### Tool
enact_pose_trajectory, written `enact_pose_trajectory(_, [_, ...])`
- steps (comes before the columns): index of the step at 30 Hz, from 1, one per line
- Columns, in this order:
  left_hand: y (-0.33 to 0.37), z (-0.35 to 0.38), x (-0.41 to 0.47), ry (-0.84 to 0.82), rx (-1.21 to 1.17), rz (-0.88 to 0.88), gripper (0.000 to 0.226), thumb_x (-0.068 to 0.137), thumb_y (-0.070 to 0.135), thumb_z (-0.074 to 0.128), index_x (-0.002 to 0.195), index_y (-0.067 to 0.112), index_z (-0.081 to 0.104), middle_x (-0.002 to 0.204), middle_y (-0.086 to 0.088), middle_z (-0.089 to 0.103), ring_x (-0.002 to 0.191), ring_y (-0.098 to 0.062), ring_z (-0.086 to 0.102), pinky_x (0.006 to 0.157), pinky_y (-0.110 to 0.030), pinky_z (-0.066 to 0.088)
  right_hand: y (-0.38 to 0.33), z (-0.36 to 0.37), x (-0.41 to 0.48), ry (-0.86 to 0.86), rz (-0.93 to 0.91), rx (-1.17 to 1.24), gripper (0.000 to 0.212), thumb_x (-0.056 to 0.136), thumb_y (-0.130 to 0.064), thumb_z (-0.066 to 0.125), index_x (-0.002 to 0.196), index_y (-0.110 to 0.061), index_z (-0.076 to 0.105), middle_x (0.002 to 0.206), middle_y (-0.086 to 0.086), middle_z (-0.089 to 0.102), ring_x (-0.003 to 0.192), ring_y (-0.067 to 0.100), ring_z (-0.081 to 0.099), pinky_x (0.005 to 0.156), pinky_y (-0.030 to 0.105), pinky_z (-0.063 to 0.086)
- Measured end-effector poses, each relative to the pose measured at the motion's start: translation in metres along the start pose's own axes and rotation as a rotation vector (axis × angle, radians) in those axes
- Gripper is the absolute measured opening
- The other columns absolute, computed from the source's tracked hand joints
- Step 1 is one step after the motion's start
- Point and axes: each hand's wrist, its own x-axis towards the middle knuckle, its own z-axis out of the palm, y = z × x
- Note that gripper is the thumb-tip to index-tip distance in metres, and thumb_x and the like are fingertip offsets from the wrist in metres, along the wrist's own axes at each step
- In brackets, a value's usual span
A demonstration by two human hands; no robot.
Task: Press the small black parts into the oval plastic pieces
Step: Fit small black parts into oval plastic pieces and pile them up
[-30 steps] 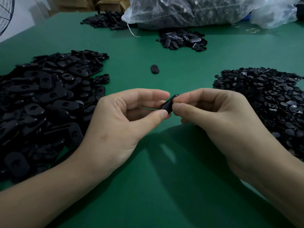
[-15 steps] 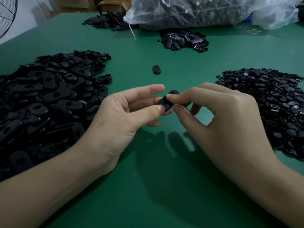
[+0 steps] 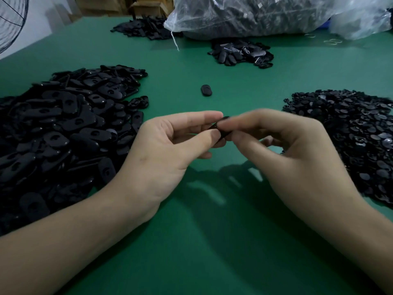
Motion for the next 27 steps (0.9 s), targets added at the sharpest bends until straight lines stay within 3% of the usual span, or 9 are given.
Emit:
enact_pose_trajectory(2, [0.001, 0.001, 0.000, 0.017, 0.064, 0.080, 0.026, 0.091, 0.002, 0.071, 0.112, 0.016, 0.077, 0.095, 0.000, 0.080, 0.089, -0.011, 0.077, 0.074, -0.017, 0.056, 0.001, -0.001, 0.001, 0.039, 0.114, 0.215, 0.026, 0.093, -0.009, 0.069, 0.105, -0.032, 0.072, 0.084, -0.001, 0.074, 0.077, 0.018, 0.069, 0.076, 0.045, 0.054])
enact_pose_trajectory(7, [0.002, 0.003, -0.004, 0.058, 0.238, 0.265, 0.025, 0.092, 0.005, 0.072, 0.108, 0.022, 0.077, 0.099, 0.012, 0.079, 0.092, -0.004, 0.075, 0.081, -0.016, 0.055, -0.002, 0.007, 0.000, -0.053, 0.402, 0.670, 0.010, 0.089, -0.011, 0.072, 0.097, -0.012, 0.067, 0.073, 0.011, 0.070, 0.057, 0.017, 0.061, 0.058, 0.028, 0.051])
enact_pose_trajectory(10, [0.003, 0.005, -0.007, 0.087, 0.349, 0.335, 0.023, 0.091, 0.009, 0.074, 0.103, 0.028, 0.077, 0.095, 0.016, 0.079, 0.090, -0.006, 0.075, 0.081, -0.020, 0.057, -0.005, 0.009, -0.001, -0.117, 0.456, 0.812, 0.017, 0.081, -0.016, 0.071, 0.095, -0.009, 0.064, 0.078, 0.012, 0.071, 0.056, 0.017, 0.059, 0.057, 0.024, 0.051])
enact_pose_trajectory(15, [0.005, 0.007, -0.011, 0.088, 0.433, 0.378, 0.023, 0.089, 0.010, 0.075, 0.099, 0.030, 0.077, 0.087, 0.015, 0.078, 0.084, -0.008, 0.076, 0.079, -0.034, 0.060, -0.005, 0.008, 0.000, -0.112, 0.461, 0.884, 0.026, 0.075, -0.012, 0.071, 0.098, -0.006, 0.059, 0.079, 0.013, 0.071, 0.058, 0.015, 0.058, 0.056, 0.021, 0.050])
enact_pose_trajectory(27, [0.007, 0.006, -0.011, 0.118, 0.561, 0.439, 0.026, 0.085, 0.007, 0.077, 0.097, 0.030, 0.076, 0.086, 0.020, 0.077, 0.085, -0.005, 0.075, 0.074, -0.030, 0.060, -0.003, 0.008, 0.001, -0.155, 0.486, 0.954, 0.028, 0.074, -0.011, 0.071, 0.099, -0.008, 0.057, 0.079, 0.009, 0.070, 0.061, 0.013, 0.058, 0.061, 0.021, 0.048])
